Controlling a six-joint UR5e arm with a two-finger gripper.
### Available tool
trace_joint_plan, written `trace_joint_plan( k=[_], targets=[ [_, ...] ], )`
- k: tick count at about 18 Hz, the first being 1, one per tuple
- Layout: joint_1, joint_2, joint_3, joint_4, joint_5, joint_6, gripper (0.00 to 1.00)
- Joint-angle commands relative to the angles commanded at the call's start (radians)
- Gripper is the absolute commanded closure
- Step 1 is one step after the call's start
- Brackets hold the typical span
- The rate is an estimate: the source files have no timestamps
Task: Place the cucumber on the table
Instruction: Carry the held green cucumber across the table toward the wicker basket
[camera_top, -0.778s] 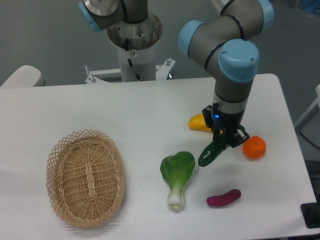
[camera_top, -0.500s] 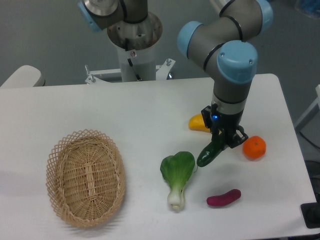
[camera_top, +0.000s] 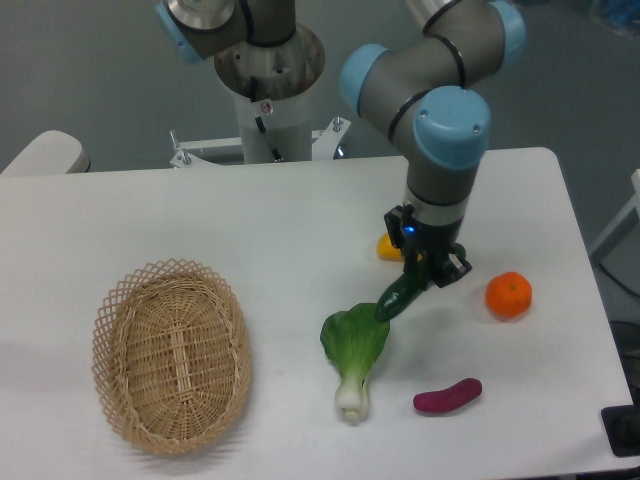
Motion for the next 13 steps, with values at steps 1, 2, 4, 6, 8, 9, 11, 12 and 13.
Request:
trace_joint_plan(
  k=[1, 2, 4, 6, 8, 9, 11, 12, 13],
  targets=[
    [0.0, 0.018, -0.041, 0.006, -0.002, 0.002, 0.7],
    [0.0, 0.035, -0.08, 0.009, -0.002, 0.0, 0.7],
    [-0.017, 0.052, -0.15, 0.044, 0.0, -0.002, 0.7],
    [-0.069, 0.051, -0.186, 0.071, -0.002, 0.001, 0.71],
    [-0.107, 0.045, -0.212, 0.078, 0.008, 0.006, 0.71],
    [-0.133, 0.04, -0.229, 0.092, 0.018, 0.008, 0.71],
    [-0.173, 0.031, -0.25, 0.115, 0.023, 0.0, 0.71],
    [-0.187, 0.026, -0.252, 0.117, 0.023, -0.002, 0.71],
    [-0.205, 0.02, -0.255, 0.117, 0.023, -0.002, 0.71]
  ],
)
